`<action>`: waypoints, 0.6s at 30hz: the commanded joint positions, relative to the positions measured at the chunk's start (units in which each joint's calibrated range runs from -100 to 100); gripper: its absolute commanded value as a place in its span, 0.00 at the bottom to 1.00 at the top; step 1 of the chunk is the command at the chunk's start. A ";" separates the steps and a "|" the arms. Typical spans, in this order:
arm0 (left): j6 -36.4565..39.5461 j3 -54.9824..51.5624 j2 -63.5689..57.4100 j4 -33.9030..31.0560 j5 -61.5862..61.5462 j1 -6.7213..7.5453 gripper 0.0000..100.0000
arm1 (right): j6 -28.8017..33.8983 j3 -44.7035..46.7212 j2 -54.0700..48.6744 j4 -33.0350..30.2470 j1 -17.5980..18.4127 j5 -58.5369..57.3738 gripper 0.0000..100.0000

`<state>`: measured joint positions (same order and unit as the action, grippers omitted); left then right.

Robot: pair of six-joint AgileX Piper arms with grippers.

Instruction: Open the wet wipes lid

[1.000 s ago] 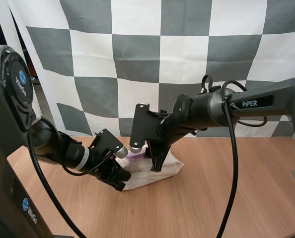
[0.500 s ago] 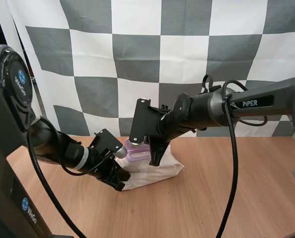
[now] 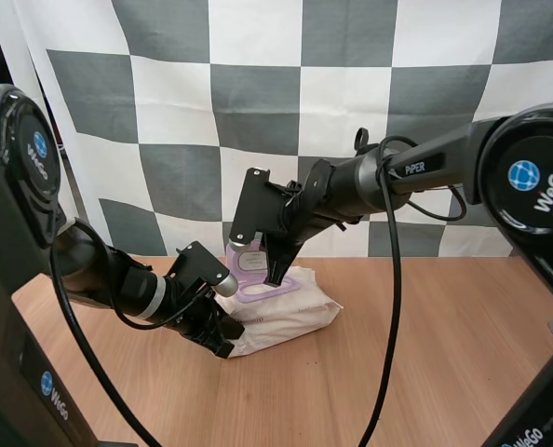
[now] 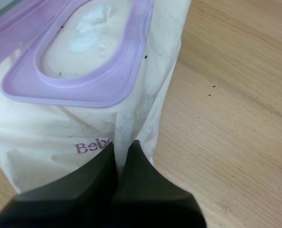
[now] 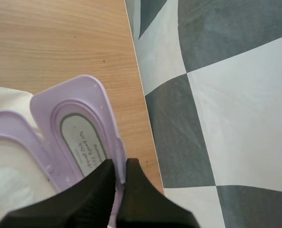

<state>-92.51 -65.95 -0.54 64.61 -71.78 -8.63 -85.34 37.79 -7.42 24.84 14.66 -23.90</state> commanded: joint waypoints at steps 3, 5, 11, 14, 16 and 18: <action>-0.74 -0.05 -0.02 -0.18 -1.24 -0.03 0.00 | -0.02 -2.73 4.10 0.06 0.06 0.12 0.00; -0.48 -0.05 -0.02 -0.18 -1.36 -0.03 0.00 | -0.02 -3.92 5.86 0.06 0.06 0.12 0.00; -0.17 -0.05 -0.02 -0.28 -1.56 -0.03 0.00 | -0.02 -5.48 9.63 0.06 0.06 0.46 0.00; 0.01 -0.05 -0.02 -0.39 -1.56 -0.03 0.00 | -0.02 -5.48 10.37 -0.07 0.06 0.46 0.00; 0.01 -0.05 -0.02 -0.39 -1.56 -0.03 0.00 | -0.02 -5.48 10.88 -0.28 0.06 0.67 0.00; 0.21 -0.05 -0.02 -0.39 -1.56 -0.03 0.00 | -0.02 -5.48 10.95 -0.28 0.06 0.67 0.00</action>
<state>-92.51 -65.95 -0.54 63.99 -73.71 -8.63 -85.25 32.23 3.46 24.74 14.66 -22.72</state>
